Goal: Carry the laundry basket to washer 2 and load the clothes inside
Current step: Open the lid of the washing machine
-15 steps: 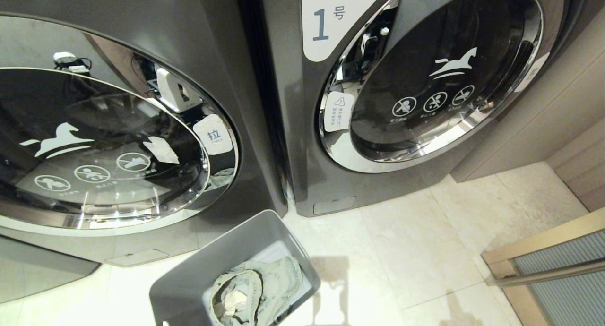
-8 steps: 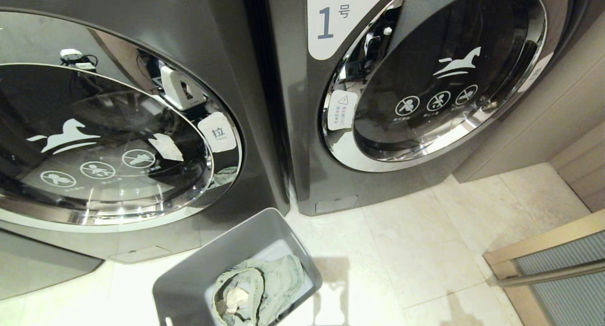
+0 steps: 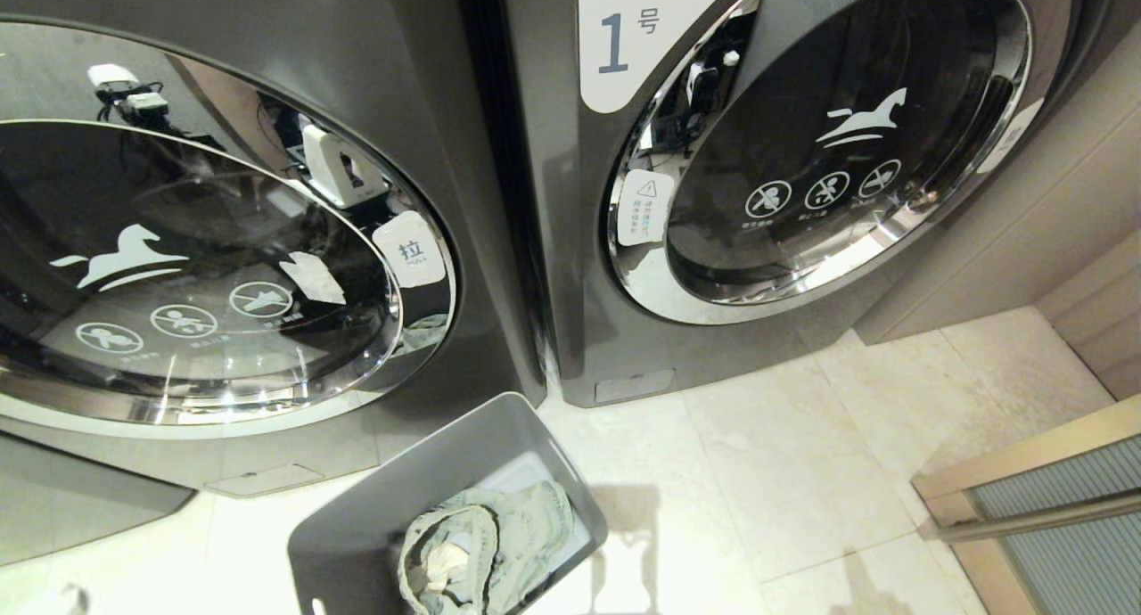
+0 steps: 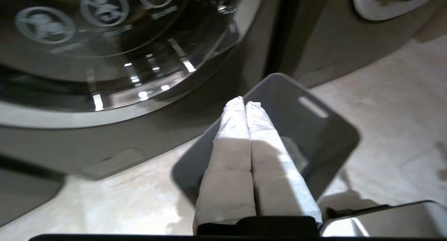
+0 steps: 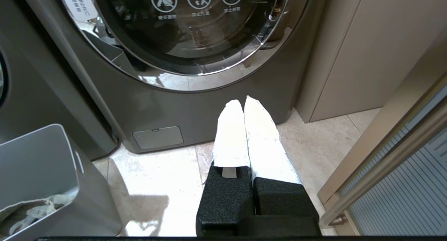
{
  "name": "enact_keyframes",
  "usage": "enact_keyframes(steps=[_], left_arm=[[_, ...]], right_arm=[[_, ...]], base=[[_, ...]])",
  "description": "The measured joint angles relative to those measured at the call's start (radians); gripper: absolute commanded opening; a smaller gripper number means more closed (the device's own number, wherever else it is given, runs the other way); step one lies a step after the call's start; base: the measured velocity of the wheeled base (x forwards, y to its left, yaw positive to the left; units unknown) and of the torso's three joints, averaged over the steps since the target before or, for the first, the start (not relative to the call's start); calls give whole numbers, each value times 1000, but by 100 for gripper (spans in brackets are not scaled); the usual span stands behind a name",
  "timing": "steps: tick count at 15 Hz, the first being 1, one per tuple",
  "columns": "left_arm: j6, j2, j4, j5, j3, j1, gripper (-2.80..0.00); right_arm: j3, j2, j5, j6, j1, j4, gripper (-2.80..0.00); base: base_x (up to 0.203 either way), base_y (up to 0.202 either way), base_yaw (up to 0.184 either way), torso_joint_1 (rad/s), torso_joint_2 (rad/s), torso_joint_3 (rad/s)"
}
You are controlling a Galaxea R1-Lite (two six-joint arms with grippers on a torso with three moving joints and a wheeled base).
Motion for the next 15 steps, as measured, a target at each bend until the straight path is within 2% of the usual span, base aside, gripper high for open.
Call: enact_keyframes(steps=[5,6,8,9,11,15], left_arm=[[-159,406,-355,-343,17,4,-280],[-190,482,-429,-393,33,2,-280],[-244,617,-562,-441,52,-9,-280],[-258,679,-624,-450,57,-15,0],[-272,771,-714,-457,51,-26,0],[-328,904,-732,-453,-63,-31,0]], right_arm=[[0,0,0,0,0,0,-280],[0,0,0,0,-1,0,-280],[0,0,0,0,-1,0,-280],[0,0,0,0,0,0,-280],[0,0,0,0,0,0,-280],[0,0,0,0,0,0,-280]], base=[[0,0,0,0,0,0],[0,0,0,0,0,0],[0,0,0,0,0,0],[0,0,0,0,0,0],[0,0,0,0,0,0],[0,0,0,0,0,0]])
